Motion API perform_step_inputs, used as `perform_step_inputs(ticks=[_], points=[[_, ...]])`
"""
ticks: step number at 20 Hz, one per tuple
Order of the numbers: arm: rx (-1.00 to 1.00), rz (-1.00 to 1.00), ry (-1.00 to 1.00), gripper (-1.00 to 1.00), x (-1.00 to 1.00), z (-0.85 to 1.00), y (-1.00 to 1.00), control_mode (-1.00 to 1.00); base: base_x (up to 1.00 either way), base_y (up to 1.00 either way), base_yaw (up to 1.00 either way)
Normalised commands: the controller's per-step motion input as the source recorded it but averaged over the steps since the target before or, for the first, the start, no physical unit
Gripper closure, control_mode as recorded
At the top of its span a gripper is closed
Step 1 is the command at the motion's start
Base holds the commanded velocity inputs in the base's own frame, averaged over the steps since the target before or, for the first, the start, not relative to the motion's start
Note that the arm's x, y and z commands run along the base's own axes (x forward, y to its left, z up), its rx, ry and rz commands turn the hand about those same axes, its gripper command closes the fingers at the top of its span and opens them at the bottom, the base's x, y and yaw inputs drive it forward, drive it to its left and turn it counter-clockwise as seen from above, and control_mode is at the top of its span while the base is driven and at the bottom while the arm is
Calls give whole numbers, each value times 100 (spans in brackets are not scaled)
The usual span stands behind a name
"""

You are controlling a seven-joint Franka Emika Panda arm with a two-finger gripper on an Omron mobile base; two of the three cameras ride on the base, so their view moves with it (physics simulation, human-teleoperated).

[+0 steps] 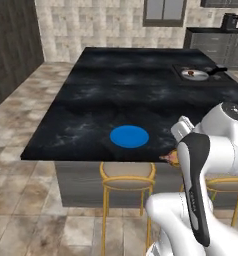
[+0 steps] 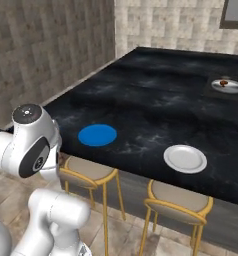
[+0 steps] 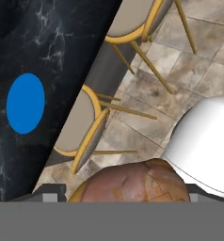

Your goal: Take the chicken drumsticks from the pan and place one on each plate on the dining counter.

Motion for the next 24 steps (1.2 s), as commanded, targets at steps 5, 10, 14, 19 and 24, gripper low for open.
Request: perform_step_inputs(ticks=[5,10,14,19,24], points=[[0,0,0,100,0,0,0,100,56,23,0],[0,0,0,100,0,0,0,100,68,0,0],[0,0,0,100,0,0,0,100,39,6,0],[-1,0,0,100,34,0,12,-100,0,0,0],[-1,0,1,100,64,0,8,-100,0,0,0]])
